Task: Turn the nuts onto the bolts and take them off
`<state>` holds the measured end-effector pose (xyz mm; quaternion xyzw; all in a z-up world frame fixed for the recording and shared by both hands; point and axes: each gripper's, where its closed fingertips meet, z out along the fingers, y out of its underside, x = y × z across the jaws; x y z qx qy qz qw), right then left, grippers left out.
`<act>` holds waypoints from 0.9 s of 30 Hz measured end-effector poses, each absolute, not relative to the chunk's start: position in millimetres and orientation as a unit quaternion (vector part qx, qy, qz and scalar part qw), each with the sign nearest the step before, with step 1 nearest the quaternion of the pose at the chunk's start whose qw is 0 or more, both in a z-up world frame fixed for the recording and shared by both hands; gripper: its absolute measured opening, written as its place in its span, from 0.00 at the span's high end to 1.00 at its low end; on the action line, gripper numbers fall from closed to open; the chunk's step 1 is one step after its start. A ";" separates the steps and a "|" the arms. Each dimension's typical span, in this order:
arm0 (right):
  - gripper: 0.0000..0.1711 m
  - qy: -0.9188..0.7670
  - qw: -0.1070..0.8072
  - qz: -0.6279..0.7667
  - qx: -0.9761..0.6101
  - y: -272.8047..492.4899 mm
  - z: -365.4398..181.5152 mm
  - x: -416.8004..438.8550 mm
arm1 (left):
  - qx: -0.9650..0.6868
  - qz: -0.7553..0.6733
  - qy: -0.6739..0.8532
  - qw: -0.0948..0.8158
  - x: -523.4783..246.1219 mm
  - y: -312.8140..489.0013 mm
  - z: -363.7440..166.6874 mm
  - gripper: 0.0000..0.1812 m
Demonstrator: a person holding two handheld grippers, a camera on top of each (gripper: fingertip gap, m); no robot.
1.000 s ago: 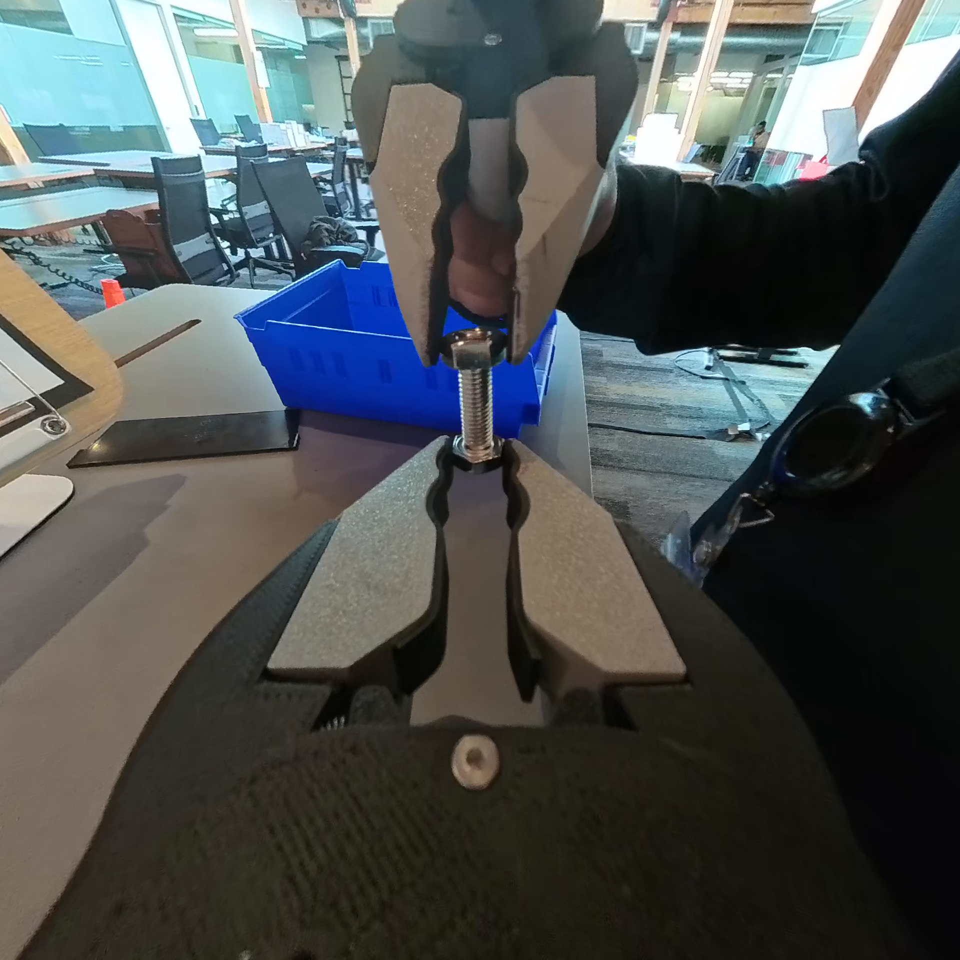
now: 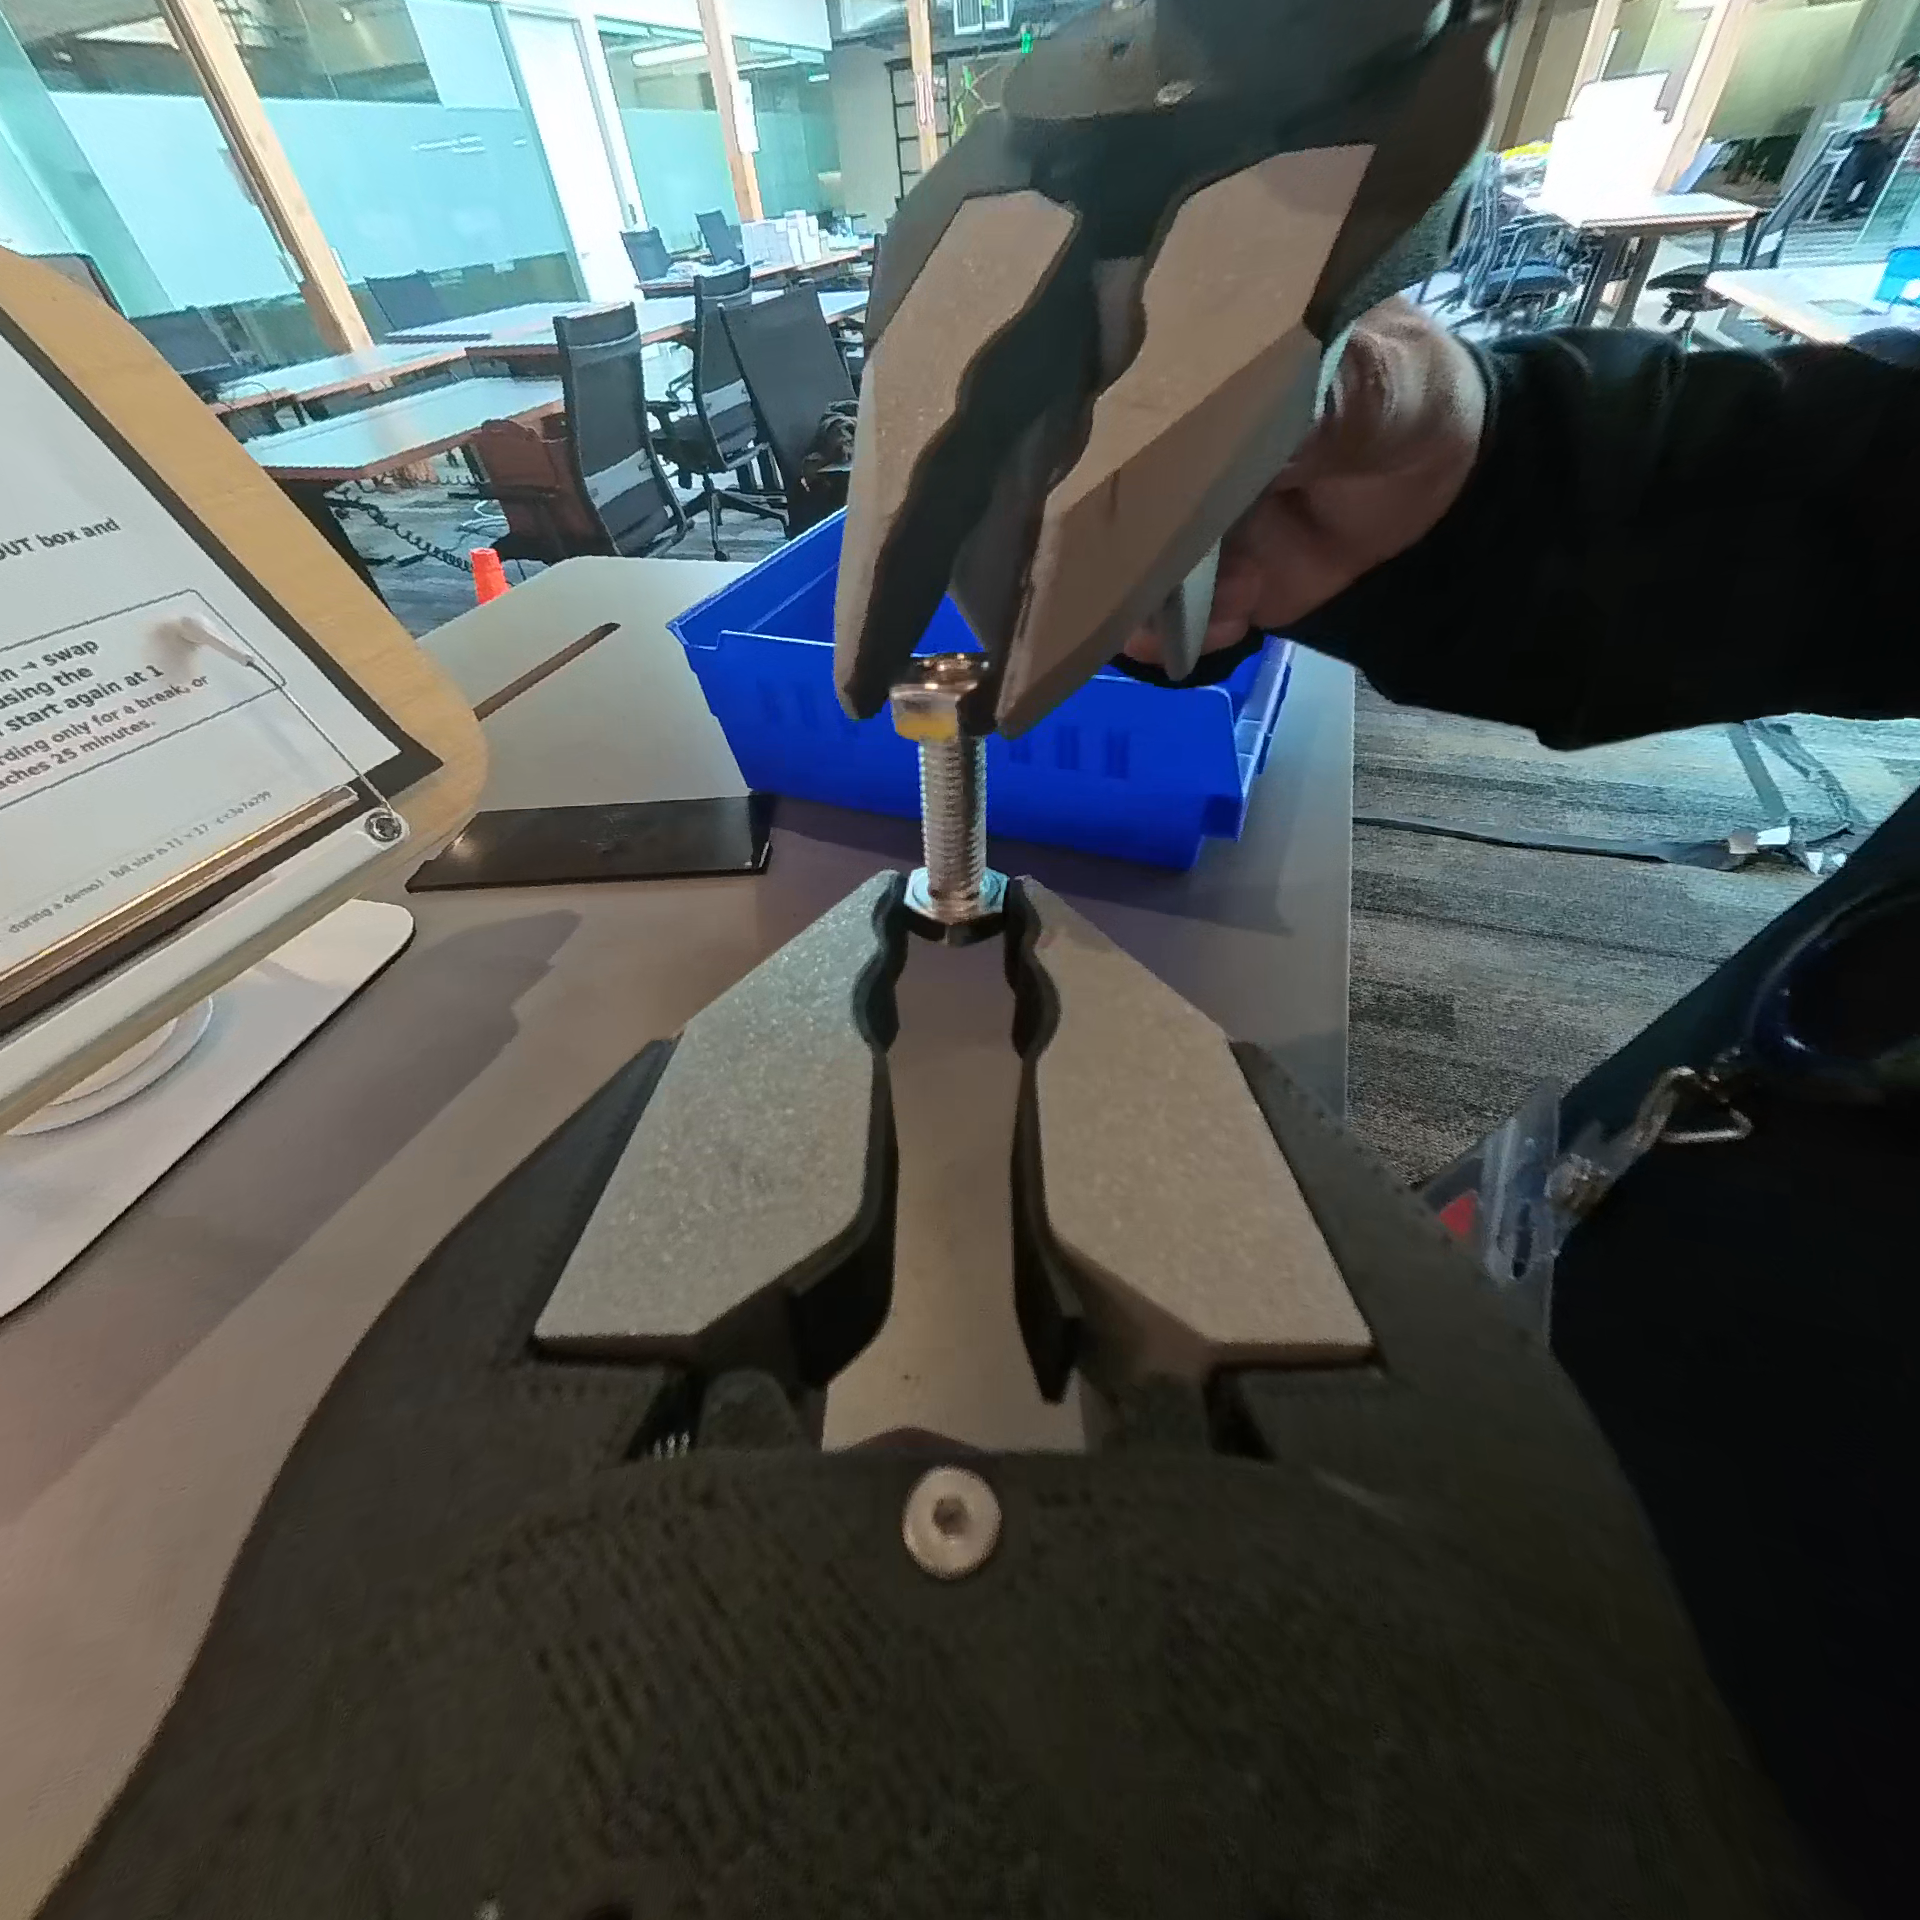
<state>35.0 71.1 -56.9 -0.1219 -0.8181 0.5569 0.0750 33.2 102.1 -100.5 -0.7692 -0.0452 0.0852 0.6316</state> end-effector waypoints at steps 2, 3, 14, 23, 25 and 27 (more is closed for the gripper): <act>0.91 -0.827 0.087 0.544 -0.115 71.1 -57.9 35.6 | -0.771 0.092 -0.045 0.628 32.8 102.4 -101.4 0.91; 0.91 -0.831 0.093 0.537 -0.111 71.4 -58.5 36.2 | -0.773 0.095 -0.044 0.626 32.9 102.8 -101.9 0.91; 0.91 -0.833 0.111 0.528 -0.123 72.6 -58.4 30.6 | -0.776 0.099 -0.061 0.620 28.0 102.1 -101.9 0.91; 0.91 -0.833 0.130 0.513 -0.164 70.8 -59.3 22.1 | -0.779 0.143 -0.084 0.605 16.9 98.2 -102.7 0.91; 0.91 -0.830 0.140 0.511 -0.175 70.6 -58.9 19.4 | -0.779 0.157 -0.091 0.601 13.5 97.3 -102.4 0.91; 0.91 -0.826 0.148 0.511 -0.187 70.1 -58.6 16.5 | -0.777 0.163 -0.099 0.599 10.5 96.5 -102.3 0.91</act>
